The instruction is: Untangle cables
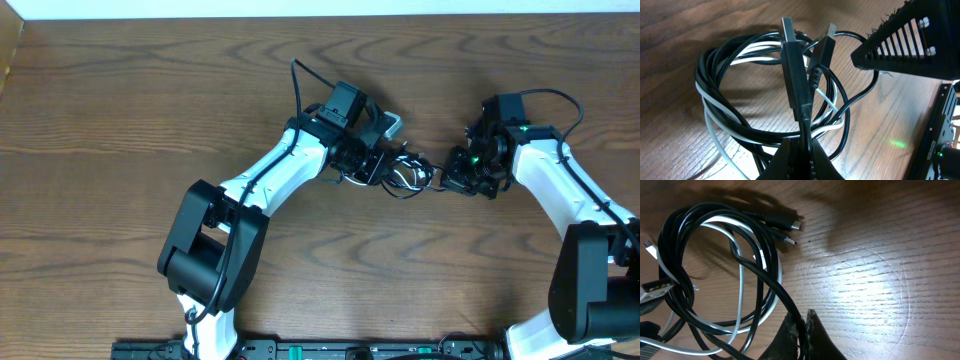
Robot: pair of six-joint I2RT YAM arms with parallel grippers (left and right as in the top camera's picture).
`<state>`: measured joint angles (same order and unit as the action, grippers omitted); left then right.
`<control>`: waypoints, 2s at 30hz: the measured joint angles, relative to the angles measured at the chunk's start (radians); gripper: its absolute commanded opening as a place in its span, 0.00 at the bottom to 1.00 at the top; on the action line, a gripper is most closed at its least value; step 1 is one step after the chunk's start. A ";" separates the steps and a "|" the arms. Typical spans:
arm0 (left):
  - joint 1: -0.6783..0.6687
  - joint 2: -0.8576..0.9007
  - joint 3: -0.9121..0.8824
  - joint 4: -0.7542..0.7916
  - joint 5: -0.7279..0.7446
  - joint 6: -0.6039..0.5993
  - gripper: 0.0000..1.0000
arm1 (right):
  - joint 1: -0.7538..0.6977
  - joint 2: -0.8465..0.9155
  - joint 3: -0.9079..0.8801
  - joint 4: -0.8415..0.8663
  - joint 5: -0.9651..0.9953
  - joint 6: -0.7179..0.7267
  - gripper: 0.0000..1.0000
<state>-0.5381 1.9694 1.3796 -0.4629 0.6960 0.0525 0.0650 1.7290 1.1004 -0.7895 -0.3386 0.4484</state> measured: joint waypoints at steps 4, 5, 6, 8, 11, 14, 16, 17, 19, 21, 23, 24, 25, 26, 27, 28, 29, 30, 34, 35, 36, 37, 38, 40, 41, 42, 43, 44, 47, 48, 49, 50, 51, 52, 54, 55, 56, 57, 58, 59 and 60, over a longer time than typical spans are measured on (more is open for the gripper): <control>0.002 0.000 0.000 0.004 -0.003 -0.004 0.07 | 0.000 0.000 0.000 0.002 0.003 0.006 0.01; 0.005 0.000 0.000 0.002 -0.002 -0.004 0.07 | 0.000 0.000 0.000 0.003 0.003 0.008 0.01; 0.011 0.000 0.000 -0.002 -0.002 -0.004 0.07 | 0.000 0.000 -0.001 0.005 0.003 0.008 0.01; 0.026 -0.002 0.000 -0.004 -0.002 -0.004 0.08 | 0.000 0.000 -0.001 0.007 0.003 0.010 0.01; 0.062 -0.029 0.000 -0.001 0.014 -0.004 0.08 | 0.000 0.000 -0.001 0.008 0.003 0.013 0.01; 0.079 -0.096 0.000 0.003 0.029 -0.004 0.08 | 0.000 0.000 -0.001 0.010 0.003 0.015 0.01; 0.079 -0.152 0.000 0.003 0.035 -0.004 0.08 | 0.000 0.000 -0.001 0.010 0.003 0.015 0.01; 0.078 -0.183 0.000 0.002 0.037 -0.004 0.08 | 0.000 0.000 -0.001 0.009 0.003 0.015 0.01; 0.078 -0.230 0.000 -0.010 0.039 -0.004 0.08 | 0.000 0.000 -0.002 0.008 0.006 0.015 0.01; 0.078 -0.266 0.001 -0.043 0.039 -0.004 0.08 | 0.000 0.000 -0.002 0.009 0.006 0.015 0.01; 0.078 -0.282 0.001 -0.080 0.039 -0.004 0.08 | 0.000 0.000 -0.002 0.008 0.006 0.015 0.01; 0.078 -0.283 0.001 -0.101 0.039 -0.004 0.08 | 0.000 0.000 -0.002 0.009 0.006 0.015 0.01; 0.078 -0.283 0.001 -0.120 0.038 -0.004 0.08 | 0.000 0.000 -0.002 0.008 0.006 0.015 0.01; 0.078 -0.282 0.001 -0.145 0.032 -0.004 0.08 | 0.000 0.000 -0.002 0.009 0.006 0.015 0.01; 0.078 -0.282 0.001 -0.167 0.023 -0.004 0.08 | 0.000 0.000 -0.002 0.009 0.006 0.015 0.01; 0.078 -0.282 0.001 -0.186 0.007 -0.004 0.06 | 0.000 0.000 -0.003 0.010 0.006 0.015 0.01; 0.078 -0.282 0.001 -0.200 -0.008 -0.004 0.07 | 0.000 0.000 -0.003 0.010 0.006 0.015 0.01; 0.077 -0.282 0.001 -0.217 -0.031 -0.004 0.07 | 0.000 0.000 -0.003 0.012 0.006 0.015 0.02; 0.077 -0.282 0.001 -0.256 -0.094 -0.004 0.08 | 0.000 0.000 -0.004 0.031 -0.006 0.006 0.27; 0.077 -0.282 0.001 -0.257 -0.103 -0.004 0.08 | -0.001 0.000 -0.004 0.035 -0.014 -0.008 0.34; 0.077 -0.282 0.001 -0.261 -0.112 -0.004 0.08 | -0.002 0.000 -0.004 0.036 -0.025 -0.021 0.39; 0.077 -0.282 0.001 -0.262 -0.120 -0.004 0.07 | -0.003 0.000 -0.003 0.038 -0.038 -0.044 0.44; 0.077 -0.282 0.001 -0.262 -0.125 -0.004 0.08 | -0.004 0.000 -0.003 0.038 -0.059 -0.065 0.47; 0.077 -0.282 0.000 -0.262 -0.130 -0.005 0.07 | -0.004 0.000 0.005 0.035 -0.110 -0.126 0.52; 0.077 -0.282 0.000 -0.260 -0.132 -0.004 0.08 | -0.004 0.000 0.014 0.033 -0.142 -0.161 0.54; 0.077 -0.282 0.000 -0.254 -0.134 -0.004 0.07 | -0.004 0.000 0.028 0.031 -0.183 -0.198 0.55; 0.077 -0.282 0.000 -0.247 -0.135 -0.005 0.07 | -0.003 0.000 0.043 0.032 -0.220 -0.233 0.55; 0.077 -0.282 0.000 -0.241 -0.136 -0.005 0.07 | -0.002 0.000 0.058 0.035 -0.253 -0.262 0.55; 0.077 -0.282 0.000 -0.224 -0.140 -0.014 0.07 | 0.013 0.000 0.093 0.063 -0.335 -0.326 0.54; 0.077 -0.282 0.000 -0.214 -0.142 -0.024 0.07 | 0.022 0.000 0.098 0.077 -0.354 -0.339 0.54; 0.077 -0.282 0.000 -0.201 -0.145 -0.035 0.08 | 0.036 0.000 0.101 0.090 -0.373 -0.348 0.54; 0.077 -0.282 0.000 -0.188 -0.145 -0.050 0.07 | 0.047 0.000 0.101 0.097 -0.384 -0.351 0.54; 0.077 -0.282 0.000 -0.175 -0.146 -0.064 0.07 | 0.059 0.000 0.101 0.103 -0.393 -0.352 0.54; 0.077 -0.282 0.000 -0.162 -0.146 -0.083 0.08 | 0.070 0.000 0.101 0.107 -0.402 -0.351 0.54; 0.077 -0.282 0.000 -0.139 -0.146 -0.127 0.08 | 0.090 0.000 0.101 0.116 -0.409 -0.345 0.55; 0.077 -0.282 0.000 -0.131 -0.146 -0.146 0.08 | 0.097 0.000 0.101 0.117 -0.406 -0.327 0.55; 0.077 -0.282 0.000 -0.129 -0.146 -0.164 0.08 | 0.099 0.000 0.101 0.117 -0.397 -0.304 0.58; 0.077 -0.282 0.000 -0.129 -0.148 -0.186 0.07 | 0.098 0.000 0.101 0.117 -0.381 -0.280 0.62; 0.077 -0.282 0.000 -0.128 -0.153 -0.207 0.08 | 0.095 0.000 0.101 0.111 -0.350 -0.230 0.64; 0.077 -0.282 0.000 -0.128 -0.159 -0.225 0.07 | 0.090 0.000 0.101 0.106 -0.322 -0.188 0.64; 0.077 -0.282 0.000 -0.128 -0.171 -0.244 0.07 | 0.085 0.000 0.101 0.102 -0.301 -0.155 0.64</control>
<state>-0.4614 1.6878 1.3792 -0.5907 0.5255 -0.1913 0.1505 1.7290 1.2015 -0.6872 -0.6399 0.2932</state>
